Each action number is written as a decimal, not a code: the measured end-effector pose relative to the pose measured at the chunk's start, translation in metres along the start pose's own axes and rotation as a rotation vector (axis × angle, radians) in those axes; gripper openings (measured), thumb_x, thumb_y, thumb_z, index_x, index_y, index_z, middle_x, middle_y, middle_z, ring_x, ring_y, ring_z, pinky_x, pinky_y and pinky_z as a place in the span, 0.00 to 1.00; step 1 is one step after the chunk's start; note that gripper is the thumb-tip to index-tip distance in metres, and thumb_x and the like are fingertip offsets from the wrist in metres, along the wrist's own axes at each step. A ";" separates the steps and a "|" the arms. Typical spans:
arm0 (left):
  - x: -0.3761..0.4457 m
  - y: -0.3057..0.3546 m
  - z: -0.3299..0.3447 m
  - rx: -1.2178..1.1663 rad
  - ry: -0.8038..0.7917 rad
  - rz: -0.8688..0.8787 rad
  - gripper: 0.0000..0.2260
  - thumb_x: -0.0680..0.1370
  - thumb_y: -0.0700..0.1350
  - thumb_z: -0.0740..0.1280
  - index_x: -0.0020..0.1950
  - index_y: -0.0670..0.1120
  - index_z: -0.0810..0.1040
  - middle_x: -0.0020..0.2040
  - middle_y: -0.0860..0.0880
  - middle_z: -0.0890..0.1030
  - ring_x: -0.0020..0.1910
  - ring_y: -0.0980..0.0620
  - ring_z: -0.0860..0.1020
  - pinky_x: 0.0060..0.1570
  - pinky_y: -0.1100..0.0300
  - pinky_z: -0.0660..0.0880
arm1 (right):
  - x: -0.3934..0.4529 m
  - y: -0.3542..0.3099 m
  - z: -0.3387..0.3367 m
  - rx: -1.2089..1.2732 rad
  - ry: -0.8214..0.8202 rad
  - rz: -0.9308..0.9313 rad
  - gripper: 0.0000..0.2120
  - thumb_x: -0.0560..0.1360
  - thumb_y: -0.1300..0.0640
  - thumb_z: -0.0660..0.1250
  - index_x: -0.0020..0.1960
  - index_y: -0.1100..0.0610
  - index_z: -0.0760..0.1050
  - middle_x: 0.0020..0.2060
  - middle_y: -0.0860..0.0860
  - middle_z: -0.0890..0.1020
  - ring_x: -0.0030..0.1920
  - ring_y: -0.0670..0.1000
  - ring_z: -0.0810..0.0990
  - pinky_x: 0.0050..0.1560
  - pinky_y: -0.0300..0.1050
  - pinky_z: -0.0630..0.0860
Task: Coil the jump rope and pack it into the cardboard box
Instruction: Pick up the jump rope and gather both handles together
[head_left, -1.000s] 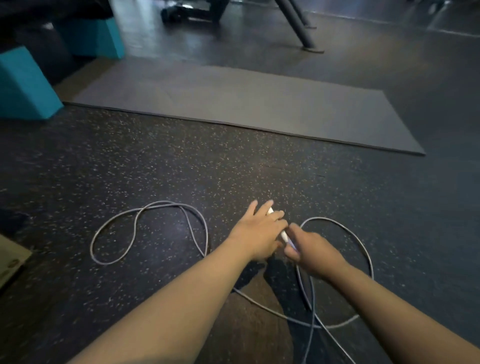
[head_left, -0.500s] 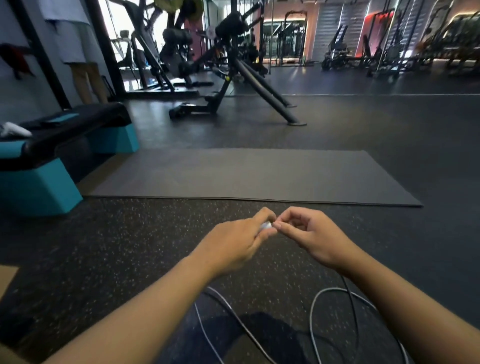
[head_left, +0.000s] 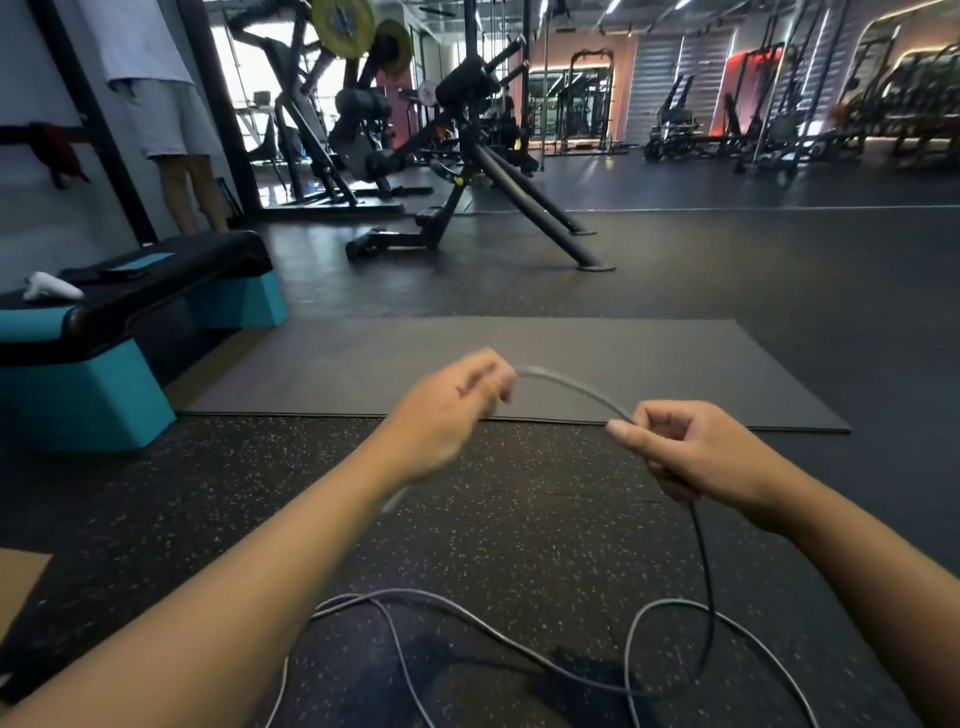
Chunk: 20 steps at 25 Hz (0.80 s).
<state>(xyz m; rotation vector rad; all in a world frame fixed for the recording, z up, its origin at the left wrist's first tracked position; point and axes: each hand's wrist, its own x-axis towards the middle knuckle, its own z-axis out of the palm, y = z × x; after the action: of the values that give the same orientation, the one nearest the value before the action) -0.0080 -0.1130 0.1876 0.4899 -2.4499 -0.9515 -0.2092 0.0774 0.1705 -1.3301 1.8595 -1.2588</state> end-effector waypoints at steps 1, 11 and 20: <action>0.003 0.002 -0.007 -0.307 0.099 -0.075 0.14 0.85 0.56 0.55 0.48 0.50 0.74 0.34 0.56 0.73 0.26 0.56 0.67 0.24 0.63 0.66 | 0.000 0.001 0.002 0.052 0.025 -0.003 0.24 0.75 0.42 0.70 0.38 0.62 0.69 0.26 0.51 0.67 0.26 0.51 0.64 0.31 0.47 0.63; 0.013 0.040 0.001 -1.312 0.671 -0.161 0.12 0.88 0.52 0.51 0.50 0.49 0.67 0.32 0.53 0.65 0.26 0.55 0.61 0.29 0.61 0.67 | 0.010 -0.024 0.084 0.113 -0.115 -0.114 0.20 0.77 0.37 0.60 0.55 0.51 0.78 0.32 0.42 0.73 0.28 0.40 0.68 0.30 0.36 0.66; -0.002 0.036 -0.021 0.423 0.488 0.324 0.12 0.80 0.46 0.65 0.62 0.54 0.79 0.70 0.58 0.76 0.76 0.55 0.67 0.80 0.49 0.47 | 0.021 -0.038 0.047 -0.401 -0.152 -0.122 0.18 0.81 0.38 0.59 0.46 0.50 0.78 0.35 0.45 0.78 0.32 0.40 0.73 0.36 0.40 0.71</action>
<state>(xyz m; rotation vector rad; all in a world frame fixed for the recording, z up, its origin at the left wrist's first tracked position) -0.0004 -0.0980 0.2256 0.3859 -2.1739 -0.1481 -0.1622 0.0366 0.1865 -1.7170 2.0133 -0.8355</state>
